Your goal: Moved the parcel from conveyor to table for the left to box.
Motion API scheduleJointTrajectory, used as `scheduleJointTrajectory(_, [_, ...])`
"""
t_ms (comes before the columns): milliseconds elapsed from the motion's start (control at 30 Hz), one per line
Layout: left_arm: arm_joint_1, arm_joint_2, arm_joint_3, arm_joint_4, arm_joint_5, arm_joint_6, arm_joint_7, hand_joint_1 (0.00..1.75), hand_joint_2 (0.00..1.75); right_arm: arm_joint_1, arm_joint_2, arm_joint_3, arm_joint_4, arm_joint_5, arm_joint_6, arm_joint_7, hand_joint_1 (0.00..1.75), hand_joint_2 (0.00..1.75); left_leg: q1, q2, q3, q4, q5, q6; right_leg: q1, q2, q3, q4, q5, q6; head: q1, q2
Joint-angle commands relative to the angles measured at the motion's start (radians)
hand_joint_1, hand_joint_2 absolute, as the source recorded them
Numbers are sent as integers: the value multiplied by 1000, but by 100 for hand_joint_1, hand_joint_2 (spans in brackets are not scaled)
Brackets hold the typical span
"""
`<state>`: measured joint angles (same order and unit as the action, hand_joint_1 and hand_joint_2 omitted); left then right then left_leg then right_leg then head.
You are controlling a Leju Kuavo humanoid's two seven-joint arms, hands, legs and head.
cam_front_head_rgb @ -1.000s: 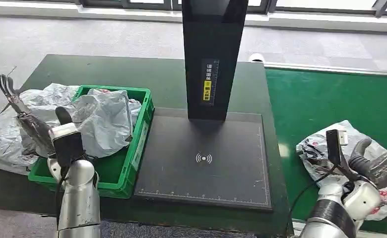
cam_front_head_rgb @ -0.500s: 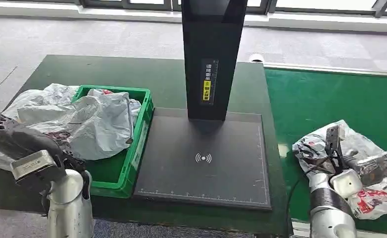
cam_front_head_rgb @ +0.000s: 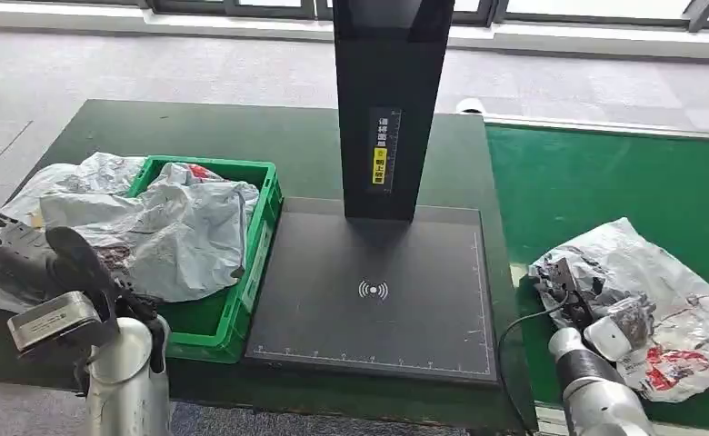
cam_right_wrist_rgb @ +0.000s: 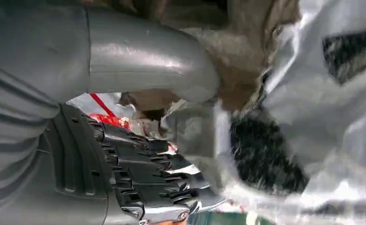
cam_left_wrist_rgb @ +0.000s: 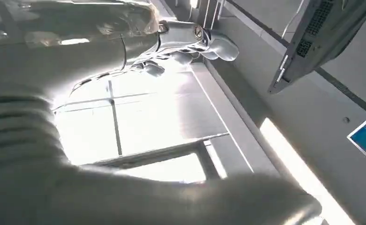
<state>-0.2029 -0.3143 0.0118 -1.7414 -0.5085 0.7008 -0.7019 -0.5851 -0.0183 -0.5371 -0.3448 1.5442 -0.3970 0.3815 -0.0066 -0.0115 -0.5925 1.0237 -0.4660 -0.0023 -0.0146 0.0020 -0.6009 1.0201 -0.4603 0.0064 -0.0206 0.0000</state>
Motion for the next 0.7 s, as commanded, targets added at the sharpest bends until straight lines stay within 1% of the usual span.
scheduleJointTrajectory(33, [77, -22, -41, 21, 11, -3, 4, 0, 175, -31, -21, 38, 100, 2, 76, 14, 0, 175, 0, 3, 4, -4, 0, -1, 1, 2, 4, -5, 1, 0, 0, 0])
scheduleJointTrajectory(67, [77, -22, -41, 21, 11, -3, 4, 0, 175, -31, -21, 38, 100, 2, 76, 14, 0, 175, 0, 2, 2, -1, 0, 0, 0, 1, 2, -1, 0, 0, 0, 0])
scheduleJointTrajectory(100, [76, -22, -42, 26, 13, -3, 4, 0, 175, -28, -27, 49, 102, 24, 116, 59, 0, 175, 0, 3, 3, -3, 0, -1, 0, 1, 3, -3, 1, 0, 0, 0])
scheduleJointTrajectory(200, [76, -20, -43, 28, 13, -3, 4, 0, 175, -27, -30, 65, 94, 27, 150, 105, 0, 175, 0, 2, 3, -2, 0, -1, 0, 1, 2, -2, 0, 0, 0, 0])
scheduleJointTrajectory(233, [76, -20, -42, 28, 12, -3, 4, 0, 175, -26, -29, 56, 85, 22, 138, 99, 16, 175, 0, 1, 2, -1, 0, 0, 0, 1, 2, -2, 0, 0, 0, 0])
scheduleJointTrajectory(267, [77, -20, -41, 28, 12, -3, 4, 0, 175, -26, -30, 61, 85, 27, 139, 101, 175, 175, 0, 1, 3, -2, 0, -1, 0, 0, 3, -3, 0, 0, 0, 0])
scheduleJointTrajectory(333, [80, -19, -40, 26, 11, -3, 4, 0, 175, -28, -27, 64, 76, 27, 118, 93, 175, 175, 0, 2, 4, -3, 0, -1, 0, 1, 3, -3, 1, 0, 0, 0])
scheduleJointTrajectory(600, [80, -19, -41, 32, 10, -3, 4, 0, 175, -31, -23, 76, 73, 26, 110, 99, 175, 175, 0, 3, 3, -2, 0, -1, 0, 2, 2, -2, 1, 0, 0, 0])
scheduleJointTrajectory(700, [79, -18, -39, 37, 8, -3, 4, 0, 175, -31, -25, 105, 70, 27, 94, 100, 175, 175, 1, 4, 4, -4, 0, -1, 1, 2, 4, -5, 2, -1, 0, 0])
